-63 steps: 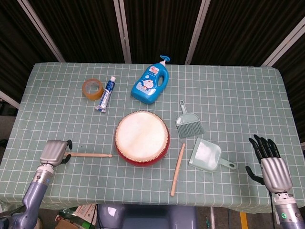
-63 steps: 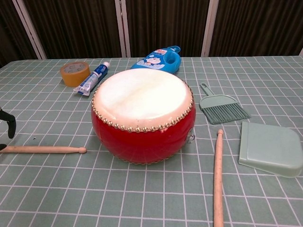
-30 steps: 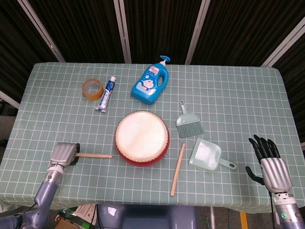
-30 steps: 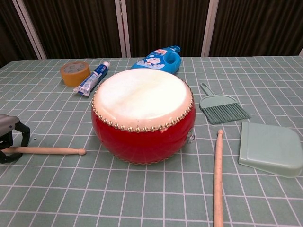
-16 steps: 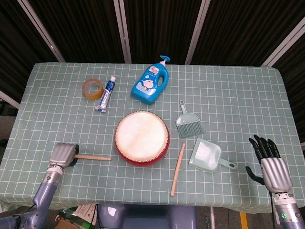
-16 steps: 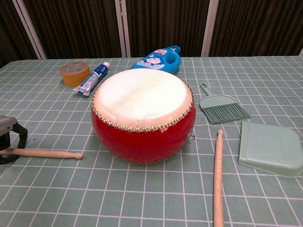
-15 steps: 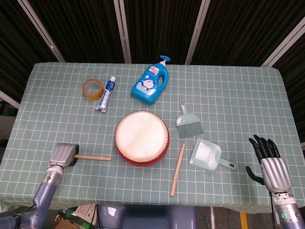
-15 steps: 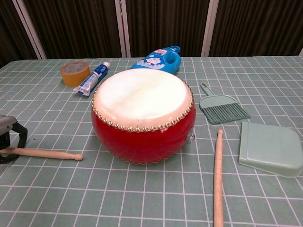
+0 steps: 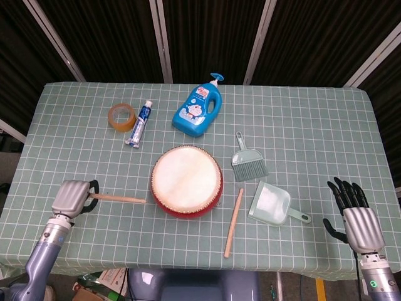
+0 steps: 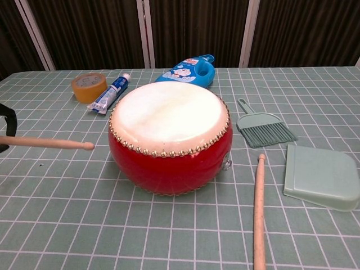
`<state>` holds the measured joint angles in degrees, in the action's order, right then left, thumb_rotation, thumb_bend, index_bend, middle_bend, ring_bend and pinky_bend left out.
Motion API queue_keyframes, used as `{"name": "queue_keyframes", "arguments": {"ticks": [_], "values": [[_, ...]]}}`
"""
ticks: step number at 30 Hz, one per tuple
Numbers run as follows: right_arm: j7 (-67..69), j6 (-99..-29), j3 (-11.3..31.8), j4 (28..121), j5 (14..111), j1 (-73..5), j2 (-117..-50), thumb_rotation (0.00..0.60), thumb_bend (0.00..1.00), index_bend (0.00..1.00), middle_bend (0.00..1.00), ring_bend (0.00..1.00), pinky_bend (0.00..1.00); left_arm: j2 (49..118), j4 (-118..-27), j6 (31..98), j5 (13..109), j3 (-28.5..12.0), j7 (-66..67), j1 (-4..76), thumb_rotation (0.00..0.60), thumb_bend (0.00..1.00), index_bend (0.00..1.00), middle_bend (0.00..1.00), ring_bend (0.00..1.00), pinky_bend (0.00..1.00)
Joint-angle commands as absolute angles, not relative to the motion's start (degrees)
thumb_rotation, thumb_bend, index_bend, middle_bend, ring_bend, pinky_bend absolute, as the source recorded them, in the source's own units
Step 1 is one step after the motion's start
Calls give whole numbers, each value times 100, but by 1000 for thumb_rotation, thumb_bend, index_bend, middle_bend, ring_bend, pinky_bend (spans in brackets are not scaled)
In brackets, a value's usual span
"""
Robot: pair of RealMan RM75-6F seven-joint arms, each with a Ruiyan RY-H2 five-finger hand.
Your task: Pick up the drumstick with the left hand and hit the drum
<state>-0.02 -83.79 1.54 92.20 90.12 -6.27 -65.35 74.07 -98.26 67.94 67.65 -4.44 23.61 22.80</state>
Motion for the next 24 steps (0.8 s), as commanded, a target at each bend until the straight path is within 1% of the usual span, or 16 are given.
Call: {"name": "queue_keyframes", "arguments": {"ticks": [1,8,13,19,24], "values": [[-9,-8384,153,9225,9010,-623,-6535,600,353,0,0,0,0,7197,-10042,7001,6992,-471,2089,2166,600,648,752,1000,1000,1000],[-15,-8367,157,9234,8994,-626,-6533,600,353,0,0,0,0,6811,-10500,7267,7218,-632,1726,2089,600,655,753,1000,1000,1000],[-29,-8362,150,9242,9000,-626,-6533,600,353,0,0,0,0,6699,-10697,7229,7184,-795,1790,2210,600,655,753,1000,1000,1000],[-44,-8345,145,9251,9000,-631,-6529,600,353,0,0,0,0,6903,-10790,6867,6644,-1102,2329,2652,600,655,753,1000,1000,1000],[-2,-8336,152,9245,8985,-634,-6518,600,354,0,0,0,0,7239,-10947,6764,6141,-1607,2949,3234,600,655,753,1000,1000,1000]]}}
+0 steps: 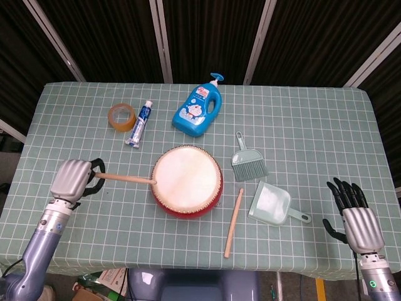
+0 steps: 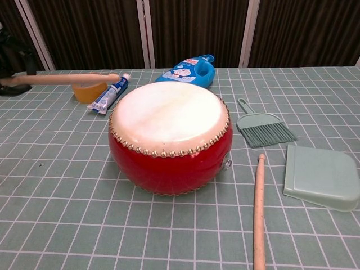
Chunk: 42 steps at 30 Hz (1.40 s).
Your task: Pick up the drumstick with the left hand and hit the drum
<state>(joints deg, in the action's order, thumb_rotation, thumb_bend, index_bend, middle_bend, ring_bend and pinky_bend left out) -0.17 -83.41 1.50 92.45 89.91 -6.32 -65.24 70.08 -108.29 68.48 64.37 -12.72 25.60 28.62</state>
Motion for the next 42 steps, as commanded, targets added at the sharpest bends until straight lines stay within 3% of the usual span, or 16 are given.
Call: {"name": "queue_keyframes", "arguments": {"ticks": [1,6,11,14,20,25,28,34,37,42], "values": [[8,-8335,152,9245,8984,-634,-6515,600,354,0,0,0,0,7295,-10970,6774,6089,-1708,3073,3349,600,655,753,1000,1000,1000],[71,-8332,151,9239,8988,-636,-6503,600,354,0,0,0,0,7752,-11008,6988,5764,-2328,3543,3979,600,654,753,1000,1000,1000],[124,-8330,147,9241,8986,-632,-6483,600,353,0,0,0,0,8188,-10813,7144,5548,-2584,3888,4447,600,654,753,1000,1000,1000],[146,-8321,146,9242,8983,-635,-6476,600,353,0,0,0,0,8366,-10629,7126,5350,-2447,4292,4648,600,654,753,1000,1000,1000],[145,-8313,139,9251,8993,-638,-6476,600,354,0,0,0,0,8621,-10174,6995,4797,-1764,5563,4916,600,656,755,1000,1000,1000],[150,-8321,146,9257,8966,-627,-6467,600,354,0,0,0,0,8531,-10305,6925,3191,-1111,7416,5258,600,641,758,1000,1000,1000],[162,-8332,148,9261,8954,-616,-6457,600,354,0,0,0,0,8479,-10675,7246,2010,-1286,8077,5555,600,640,758,1000,1000,1000],[144,-8350,148,9260,8955,-603,-6454,600,353,0,0,0,0,8442,-11020,7382,3540,-2207,5668,5075,600,643,757,1000,1000,1000],[126,-8344,148,9263,8956,-607,-6458,600,353,0,0,0,0,8309,-11216,7539,4326,-2386,4966,4923,600,644,757,1000,1000,1000],[82,-8348,145,9271,8967,-606,-6471,600,354,0,0,0,0,8005,-11600,7697,4674,-2691,4536,4851,600,644,757,1000,1000,1000]]}}
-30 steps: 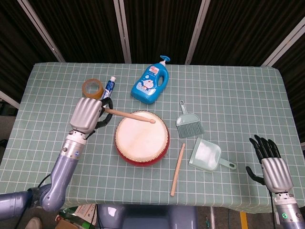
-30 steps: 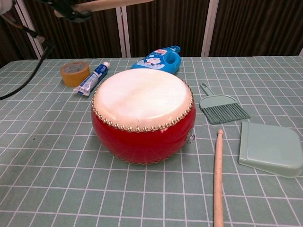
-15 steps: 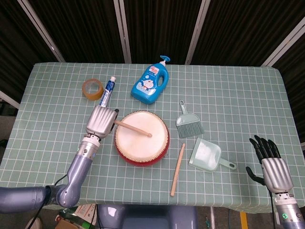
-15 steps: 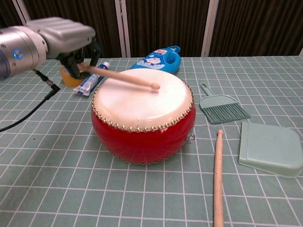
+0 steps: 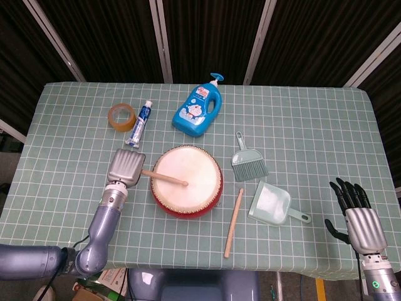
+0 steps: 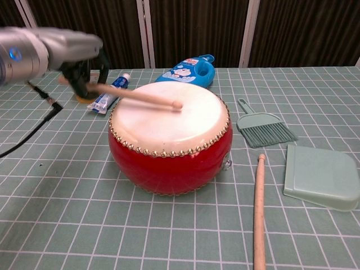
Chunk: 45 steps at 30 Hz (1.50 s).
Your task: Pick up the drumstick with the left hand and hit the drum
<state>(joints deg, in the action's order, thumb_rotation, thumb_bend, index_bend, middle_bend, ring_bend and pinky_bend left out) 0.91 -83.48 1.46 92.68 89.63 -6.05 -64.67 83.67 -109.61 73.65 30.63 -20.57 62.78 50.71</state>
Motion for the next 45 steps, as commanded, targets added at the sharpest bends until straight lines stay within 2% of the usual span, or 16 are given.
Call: {"name": "queue_keyframes", "arguments": {"ticks": [1,7,11,17,22,25,29,31,33,37,45], "values": [[73,-8347,145,9273,8969,-606,-6473,600,354,0,0,0,0,7928,-11691,7737,4678,-2762,4507,4851,600,644,757,1000,1000,1000],[67,-8339,149,9271,8954,-607,-6479,600,353,0,0,0,0,7827,-11822,7949,4986,-2967,4189,4861,600,643,757,1000,1000,1000],[64,-8335,148,9269,8959,-609,-6478,600,354,0,0,0,0,7889,-11668,7967,5381,-2776,3973,4837,600,643,758,1000,1000,1000],[79,-8326,149,9266,8958,-613,-6476,600,352,0,0,0,0,7995,-11269,7823,5412,-2247,4134,4802,600,643,757,1000,1000,1000],[82,-8319,151,9266,8954,-616,-6475,600,353,0,0,0,0,8355,-10657,7656,5147,-1528,4310,4641,600,643,758,1000,1000,1000],[92,-8330,151,9272,8953,-610,-6465,600,353,0,0,0,0,8466,-10269,7402,4483,-1005,5040,4626,600,643,758,1000,1000,1000],[109,-8316,148,9269,8940,-608,-6459,600,354,0,0,0,0,8182,-10434,7162,3035,-649,6646,4957,600,639,758,1000,1000,1000],[124,-8301,150,9275,8923,-610,-6455,600,353,0,0,0,0,8048,-10602,7272,2462,-682,7137,5125,600,635,758,1000,1000,1000],[123,-8287,144,9290,8920,-612,-6444,600,353,0,0,0,0,7958,-10768,7402,2217,-925,7126,5219,600,634,757,1000,1000,1000],[93,-8293,135,9306,8942,-611,-6441,600,353,0,0,0,0,7777,-11053,7491,2724,-1372,6233,5084,600,633,757,1000,1000,1000],[64,-8290,139,9309,8927,-607,-6440,600,354,0,0,0,0,7165,-11837,7618,3599,-1783,4866,4668,600,633,756,1000,1000,1000]]}}
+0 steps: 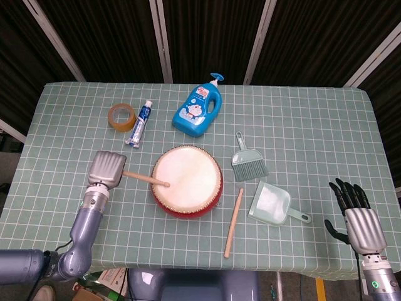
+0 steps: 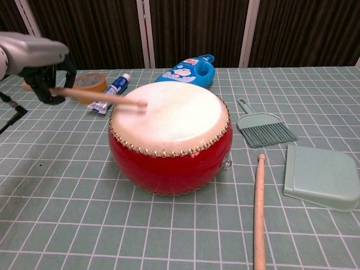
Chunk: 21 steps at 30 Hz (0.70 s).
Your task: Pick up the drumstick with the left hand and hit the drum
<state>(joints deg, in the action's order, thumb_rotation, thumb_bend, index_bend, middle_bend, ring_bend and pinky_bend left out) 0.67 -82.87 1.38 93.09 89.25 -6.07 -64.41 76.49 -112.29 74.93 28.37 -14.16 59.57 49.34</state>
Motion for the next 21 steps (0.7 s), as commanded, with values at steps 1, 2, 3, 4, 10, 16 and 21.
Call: {"name": "queue_keyframes", "arguments": {"ticks": [1,2,3,4,10,16,21], "values": [[58,-8295,137,9310,8933,-605,-6439,600,354,0,0,0,0,7069,-11936,7646,3753,-1780,4658,4563,600,632,756,1000,1000,1000],[58,-8290,136,9310,8932,-607,-6441,600,354,0,0,0,0,7005,-11993,7669,3861,-1760,4531,4486,600,631,756,1000,1000,1000],[57,-8284,136,9310,8929,-609,-6442,600,354,0,0,0,0,6934,-12042,7691,3978,-1714,4424,4403,600,631,756,1000,1000,1000],[53,-8282,137,9312,8927,-610,-6442,600,354,0,0,0,0,6824,-12085,7692,4163,-1607,4317,4292,600,630,755,1000,1000,1000],[25,-8269,140,9315,8915,-614,-6451,600,353,0,0,0,0,6504,-12006,7596,4811,-963,3858,3772,600,618,752,1000,1000,1000],[-4,-8260,147,9329,8892,-614,-6458,600,353,0,0,0,0,6554,-11588,7413,5266,-259,3460,3306,600,592,740,978,985,992],[-41,-8249,146,9343,8885,-617,-6465,600,354,0,0,0,0,6829,-11056,7174,5350,43,3308,3143,600,591,727,954,968,986]]}}
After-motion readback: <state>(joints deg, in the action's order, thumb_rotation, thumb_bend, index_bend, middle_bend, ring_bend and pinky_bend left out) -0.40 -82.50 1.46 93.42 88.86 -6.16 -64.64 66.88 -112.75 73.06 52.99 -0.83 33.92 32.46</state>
